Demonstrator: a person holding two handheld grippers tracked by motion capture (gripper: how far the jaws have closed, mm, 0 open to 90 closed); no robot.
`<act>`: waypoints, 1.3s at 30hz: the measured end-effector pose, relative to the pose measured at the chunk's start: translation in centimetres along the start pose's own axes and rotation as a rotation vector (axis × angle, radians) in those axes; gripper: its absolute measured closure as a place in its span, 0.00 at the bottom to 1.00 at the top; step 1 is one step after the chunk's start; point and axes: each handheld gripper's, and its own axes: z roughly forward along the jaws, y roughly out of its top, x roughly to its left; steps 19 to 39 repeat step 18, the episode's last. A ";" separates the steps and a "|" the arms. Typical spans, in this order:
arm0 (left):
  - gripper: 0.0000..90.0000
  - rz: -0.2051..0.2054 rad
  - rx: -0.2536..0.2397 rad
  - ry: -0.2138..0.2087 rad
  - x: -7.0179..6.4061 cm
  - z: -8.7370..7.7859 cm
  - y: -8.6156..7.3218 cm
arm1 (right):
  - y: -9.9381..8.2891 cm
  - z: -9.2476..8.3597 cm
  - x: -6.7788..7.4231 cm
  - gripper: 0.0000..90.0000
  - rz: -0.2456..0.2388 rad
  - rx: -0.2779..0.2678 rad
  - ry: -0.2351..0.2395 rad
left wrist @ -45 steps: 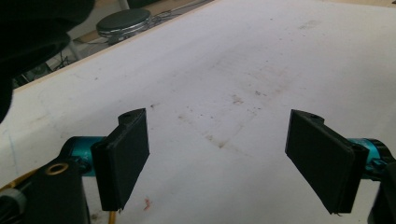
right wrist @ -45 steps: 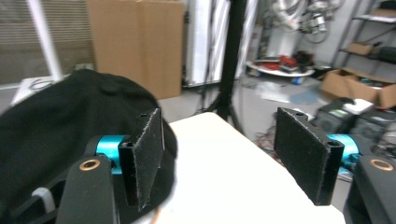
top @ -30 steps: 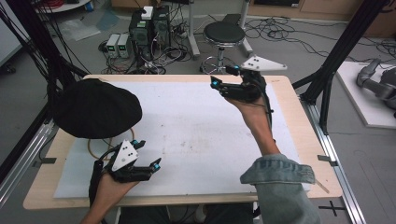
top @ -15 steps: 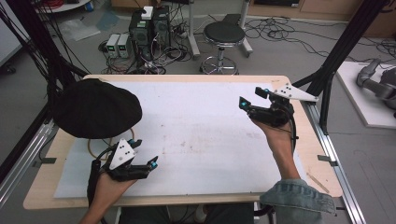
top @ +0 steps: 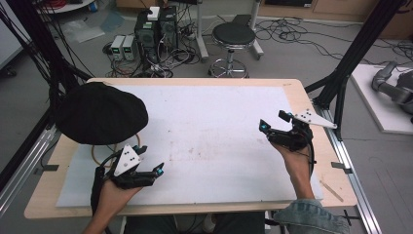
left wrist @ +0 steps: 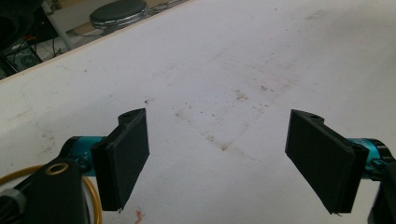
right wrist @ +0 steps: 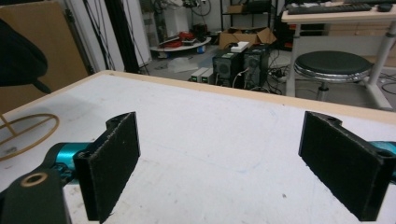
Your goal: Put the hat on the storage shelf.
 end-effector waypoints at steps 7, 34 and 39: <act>0.24 -0.007 -0.003 0.003 0.0 0.1 -0.1 | -2.0 -0.1 -0.5 0.13 -0.010 0.016 0.007; 0.24 -0.005 -0.001 0.002 0.1 0.1 -0.1 | -2.4 0.0 -0.7 0.13 -0.012 0.033 0.001; 0.24 -0.005 -0.001 0.002 0.1 0.1 -0.1 | -2.4 0.0 -0.7 0.13 -0.012 0.033 0.001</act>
